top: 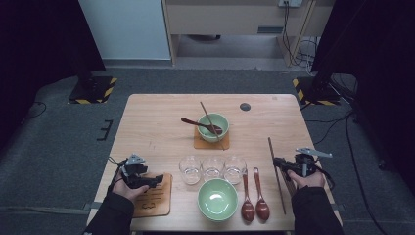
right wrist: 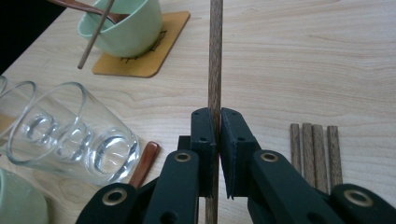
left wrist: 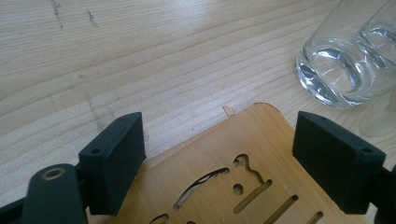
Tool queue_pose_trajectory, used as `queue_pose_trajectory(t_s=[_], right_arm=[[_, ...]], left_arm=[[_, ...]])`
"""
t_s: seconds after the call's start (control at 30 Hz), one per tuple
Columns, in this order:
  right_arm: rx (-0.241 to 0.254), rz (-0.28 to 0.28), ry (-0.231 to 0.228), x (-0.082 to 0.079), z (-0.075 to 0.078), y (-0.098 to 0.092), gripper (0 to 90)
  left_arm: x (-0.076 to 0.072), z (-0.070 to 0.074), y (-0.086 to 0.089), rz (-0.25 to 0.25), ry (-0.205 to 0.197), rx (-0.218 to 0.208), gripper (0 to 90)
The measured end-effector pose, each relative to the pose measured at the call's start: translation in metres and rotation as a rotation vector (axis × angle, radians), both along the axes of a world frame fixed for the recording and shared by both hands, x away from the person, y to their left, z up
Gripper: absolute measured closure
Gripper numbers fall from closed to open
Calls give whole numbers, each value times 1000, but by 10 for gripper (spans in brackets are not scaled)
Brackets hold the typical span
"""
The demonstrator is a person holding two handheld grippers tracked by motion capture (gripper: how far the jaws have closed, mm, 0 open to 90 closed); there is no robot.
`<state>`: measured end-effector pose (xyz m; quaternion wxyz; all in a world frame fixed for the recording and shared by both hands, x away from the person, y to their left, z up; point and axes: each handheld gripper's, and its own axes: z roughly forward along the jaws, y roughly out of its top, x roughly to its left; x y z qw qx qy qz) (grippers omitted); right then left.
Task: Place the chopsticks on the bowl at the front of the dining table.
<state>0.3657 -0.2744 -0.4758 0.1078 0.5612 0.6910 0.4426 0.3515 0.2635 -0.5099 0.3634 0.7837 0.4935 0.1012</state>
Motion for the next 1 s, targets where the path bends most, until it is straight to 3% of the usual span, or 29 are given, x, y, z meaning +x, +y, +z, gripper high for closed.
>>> queue_pose_trajectory(t_s=[0.63,1.0], right_arm=[[136,13,-73,7,22,1,844],[150,11,-112,9,34,1,844]], left_arm=[[0,0,1,3,1,1,166],[0,0,1,4,0,2,166]])
